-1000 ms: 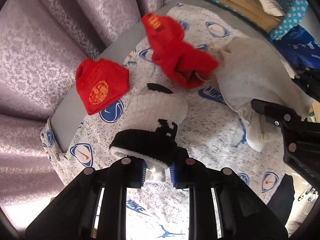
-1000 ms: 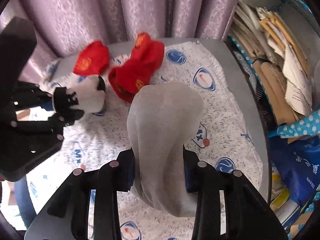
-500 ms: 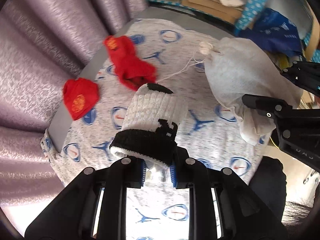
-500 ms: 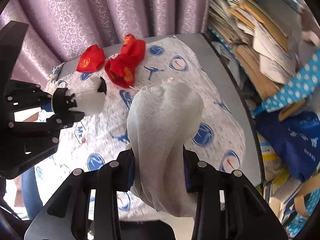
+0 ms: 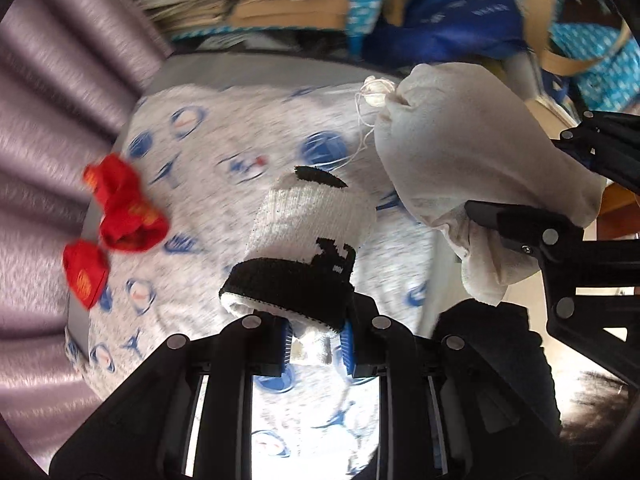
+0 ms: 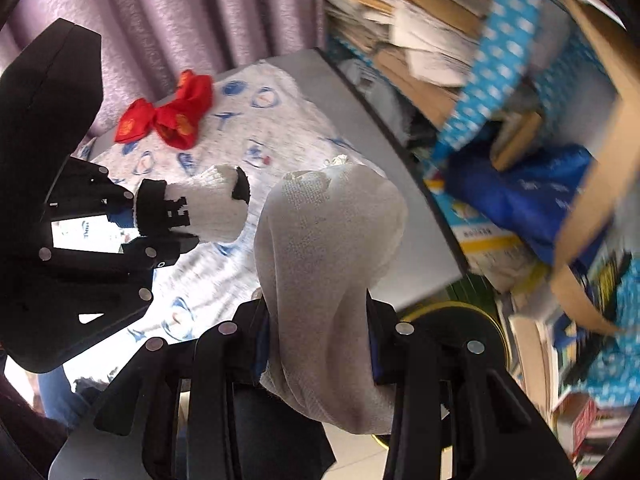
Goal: Organize soft objects
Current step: 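Carry the white sock and cloth bag over the black bin with both tools, then open both tools to drop the sock and cloth bag into the bin, then move both tools back over the bed toward the red socks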
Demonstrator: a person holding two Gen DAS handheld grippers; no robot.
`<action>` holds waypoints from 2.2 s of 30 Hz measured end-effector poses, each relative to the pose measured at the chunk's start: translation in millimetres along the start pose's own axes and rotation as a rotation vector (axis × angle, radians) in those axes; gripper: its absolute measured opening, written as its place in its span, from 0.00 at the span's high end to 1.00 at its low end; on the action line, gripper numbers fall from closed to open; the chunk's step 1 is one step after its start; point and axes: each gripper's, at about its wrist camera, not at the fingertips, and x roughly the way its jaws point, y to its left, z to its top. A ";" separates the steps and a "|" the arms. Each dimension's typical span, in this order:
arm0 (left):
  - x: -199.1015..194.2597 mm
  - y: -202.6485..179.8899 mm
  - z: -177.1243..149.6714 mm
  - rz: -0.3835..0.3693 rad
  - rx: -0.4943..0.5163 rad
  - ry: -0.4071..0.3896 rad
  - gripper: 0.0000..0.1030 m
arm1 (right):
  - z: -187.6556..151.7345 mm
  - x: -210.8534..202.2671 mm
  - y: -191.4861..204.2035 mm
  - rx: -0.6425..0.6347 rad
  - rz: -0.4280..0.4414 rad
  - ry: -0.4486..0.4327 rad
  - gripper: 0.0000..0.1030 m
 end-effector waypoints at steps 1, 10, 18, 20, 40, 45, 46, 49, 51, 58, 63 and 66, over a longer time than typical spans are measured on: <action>-0.1 -7.3 3.3 -0.005 0.019 -0.003 0.81 | -4.7 -2.2 -6.4 0.014 -0.009 0.001 0.67; -3.7 -62.7 24.3 -0.047 0.148 -0.018 0.81 | -52.2 -15.4 -55.5 0.138 -0.073 0.038 0.67; 7.8 -115.7 41.8 -0.119 0.269 0.002 0.81 | -96.7 -34.2 -100.6 0.251 -0.153 0.067 0.67; 9.1 -132.5 45.9 -0.134 0.299 0.004 0.81 | -107.2 -37.0 -112.7 0.288 -0.178 0.077 0.67; 55.8 -208.2 75.6 -0.133 0.431 0.058 0.20 | -143.4 -14.0 -179.6 0.451 -0.216 0.131 0.62; 45.8 -184.4 75.6 -0.106 0.384 0.037 0.17 | -140.5 10.3 -179.3 0.458 -0.235 0.174 0.36; 44.8 -182.8 74.7 -0.101 0.379 0.036 0.16 | -139.5 14.1 -177.7 0.453 -0.229 0.181 0.37; 42.0 -171.9 73.6 -0.093 0.354 0.027 0.13 | -135.6 21.6 -169.3 0.430 -0.246 0.196 0.34; 41.5 -165.9 72.5 -0.089 0.341 0.028 0.13 | -133.8 23.9 -165.6 0.426 -0.239 0.200 0.33; 33.5 -146.2 63.1 -0.077 0.307 0.020 0.13 | -117.7 28.2 -145.9 0.391 -0.204 0.194 0.32; 30.6 -124.6 55.4 -0.063 0.260 0.019 0.13 | -101.2 26.7 -126.9 0.342 -0.192 0.171 0.27; 29.3 -106.6 50.5 -0.049 0.219 0.016 0.13 | -85.3 25.5 -111.7 0.301 -0.180 0.146 0.27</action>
